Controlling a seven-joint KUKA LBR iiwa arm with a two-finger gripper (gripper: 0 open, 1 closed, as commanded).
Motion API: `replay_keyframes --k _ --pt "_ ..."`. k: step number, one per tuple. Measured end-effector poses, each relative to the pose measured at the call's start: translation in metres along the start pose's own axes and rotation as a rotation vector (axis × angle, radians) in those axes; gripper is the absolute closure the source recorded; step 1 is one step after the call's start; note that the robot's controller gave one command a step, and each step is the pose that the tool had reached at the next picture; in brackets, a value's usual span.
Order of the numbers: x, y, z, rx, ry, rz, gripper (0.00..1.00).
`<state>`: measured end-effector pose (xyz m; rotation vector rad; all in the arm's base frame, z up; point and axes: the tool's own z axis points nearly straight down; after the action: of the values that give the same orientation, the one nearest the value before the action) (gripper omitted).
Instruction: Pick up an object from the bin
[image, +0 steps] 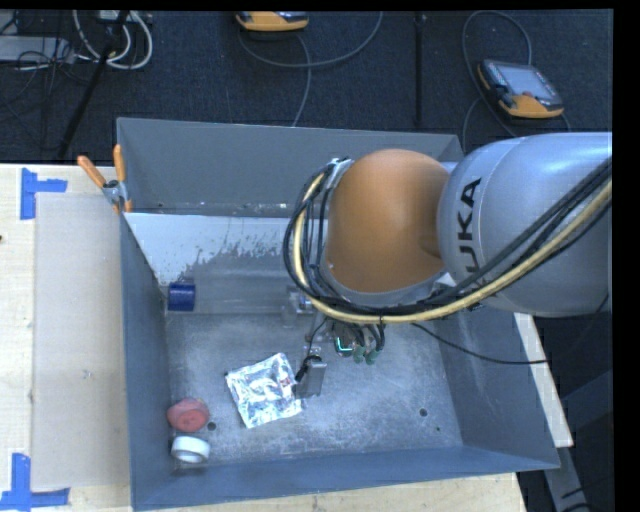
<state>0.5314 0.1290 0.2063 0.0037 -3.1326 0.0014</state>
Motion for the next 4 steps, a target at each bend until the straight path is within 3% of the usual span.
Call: replay_keyframes --k 1,2,3,4 --pt "-0.029 0.009 0.102 0.001 -0.004 -0.360 0.00" --pt "-0.023 0.011 0.138 0.001 -0.005 -0.465 0.00" --pt "-0.024 0.010 0.137 0.000 -0.007 -0.460 1.00" --pt "-0.031 0.014 0.009 0.001 -0.018 -0.466 1.00"
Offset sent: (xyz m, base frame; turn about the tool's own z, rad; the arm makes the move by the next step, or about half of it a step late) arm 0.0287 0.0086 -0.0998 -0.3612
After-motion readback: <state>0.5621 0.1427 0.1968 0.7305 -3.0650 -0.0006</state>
